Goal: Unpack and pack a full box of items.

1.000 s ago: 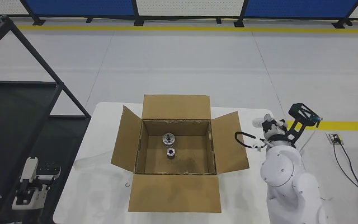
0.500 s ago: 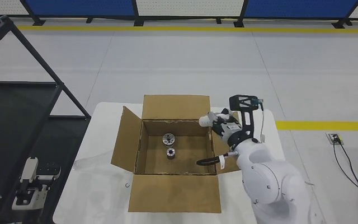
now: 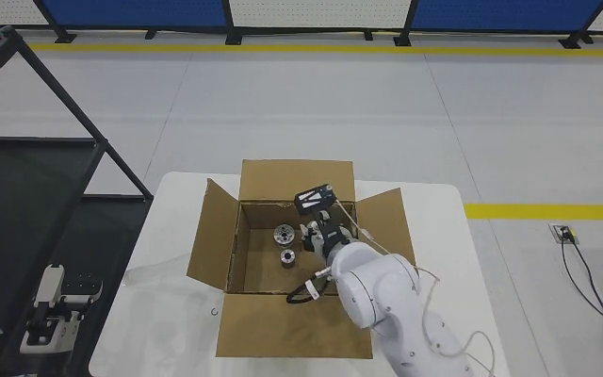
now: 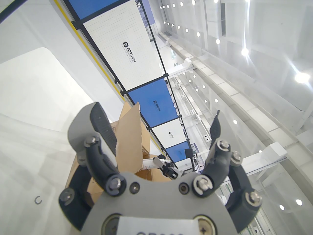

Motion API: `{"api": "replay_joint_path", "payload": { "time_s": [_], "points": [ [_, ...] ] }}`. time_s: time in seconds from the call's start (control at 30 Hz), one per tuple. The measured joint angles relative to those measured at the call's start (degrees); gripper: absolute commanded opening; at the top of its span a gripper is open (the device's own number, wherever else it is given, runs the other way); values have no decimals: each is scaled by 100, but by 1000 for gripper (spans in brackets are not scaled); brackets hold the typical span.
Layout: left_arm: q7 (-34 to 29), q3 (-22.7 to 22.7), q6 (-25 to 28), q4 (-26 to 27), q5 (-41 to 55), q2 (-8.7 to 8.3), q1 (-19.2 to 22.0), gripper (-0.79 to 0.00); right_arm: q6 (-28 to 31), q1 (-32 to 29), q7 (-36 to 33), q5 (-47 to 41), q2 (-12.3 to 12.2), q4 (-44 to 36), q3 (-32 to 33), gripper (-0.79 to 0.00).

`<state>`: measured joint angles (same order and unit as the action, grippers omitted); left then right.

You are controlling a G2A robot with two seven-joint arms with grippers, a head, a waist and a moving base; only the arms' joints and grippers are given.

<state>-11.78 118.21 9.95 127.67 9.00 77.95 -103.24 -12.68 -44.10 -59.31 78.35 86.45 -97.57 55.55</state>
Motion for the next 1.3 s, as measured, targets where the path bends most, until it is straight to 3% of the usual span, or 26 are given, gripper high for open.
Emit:
{"api": "replay_joint_path", "payload": {
  "time_s": [0.33,0.83,0.87,0.97,1.0,1.13,1.3],
  "points": [
    [0,0,0,0,0,0,0,0,-375,391,115,383,217,1146,-558,-785],
    [0,0,0,0,0,0,0,0,-690,987,601,69,592,2859,-848,-785],
    [0,0,0,0,0,0,0,0,-695,1015,638,37,616,2953,-850,-754],
    [0,0,0,0,0,0,0,0,-685,1068,697,-17,667,3118,-846,-477],
    [0,0,0,0,0,0,0,0,-680,1074,710,-21,678,3147,-843,-440],
    [0,0,0,0,0,0,0,0,-670,1052,723,15,707,3154,-806,-354],
    [0,0,0,0,0,0,0,0,-624,964,695,128,718,3086,-732,-314]
  ]
}}
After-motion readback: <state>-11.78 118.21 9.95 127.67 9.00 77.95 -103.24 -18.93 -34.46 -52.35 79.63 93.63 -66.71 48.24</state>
